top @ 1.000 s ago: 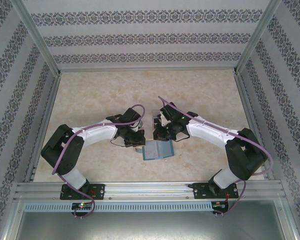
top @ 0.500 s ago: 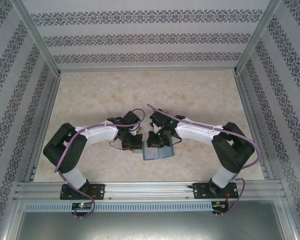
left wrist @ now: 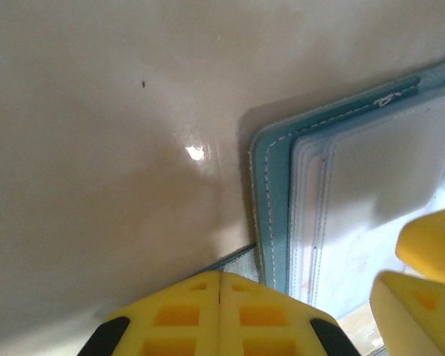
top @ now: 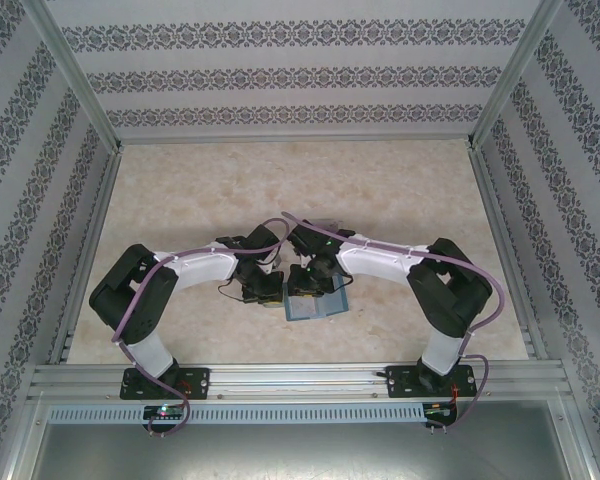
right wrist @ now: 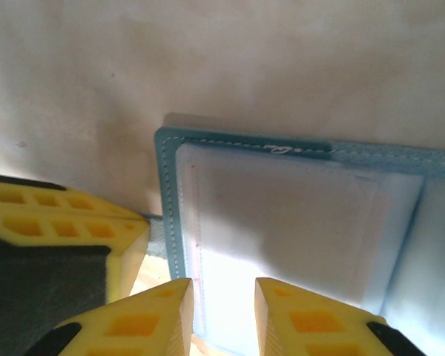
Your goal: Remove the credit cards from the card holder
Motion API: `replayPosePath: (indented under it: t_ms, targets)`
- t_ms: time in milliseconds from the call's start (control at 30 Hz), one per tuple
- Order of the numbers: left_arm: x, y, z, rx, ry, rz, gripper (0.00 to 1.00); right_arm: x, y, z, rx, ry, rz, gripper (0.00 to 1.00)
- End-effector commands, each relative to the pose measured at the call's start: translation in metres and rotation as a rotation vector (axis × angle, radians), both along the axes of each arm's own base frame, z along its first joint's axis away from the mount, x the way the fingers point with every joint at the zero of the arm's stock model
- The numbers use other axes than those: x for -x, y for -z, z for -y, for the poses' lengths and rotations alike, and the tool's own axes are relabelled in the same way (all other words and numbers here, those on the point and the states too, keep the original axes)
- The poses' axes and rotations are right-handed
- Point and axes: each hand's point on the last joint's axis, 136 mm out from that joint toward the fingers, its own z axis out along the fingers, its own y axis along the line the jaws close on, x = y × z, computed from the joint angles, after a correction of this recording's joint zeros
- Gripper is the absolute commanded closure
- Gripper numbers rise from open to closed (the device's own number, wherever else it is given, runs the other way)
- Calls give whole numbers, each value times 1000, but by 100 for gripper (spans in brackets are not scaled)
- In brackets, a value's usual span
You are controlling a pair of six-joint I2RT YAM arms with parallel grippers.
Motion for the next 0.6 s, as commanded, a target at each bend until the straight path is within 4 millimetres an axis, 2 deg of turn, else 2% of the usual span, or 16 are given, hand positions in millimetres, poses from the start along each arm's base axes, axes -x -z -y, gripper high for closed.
replayPosePath:
  t_ms: [0,200,567]
  targets:
    - [15,12,-8,-46,36,-30,100,2,7,3,61,-9,-1,69]
    - [15,11,-8,-43,42,-29,100,4,14,9,118,-25,-13,69]
    - [16,12,-8,-40,49,-30,100,7,17,19,225,-56,-9,57]
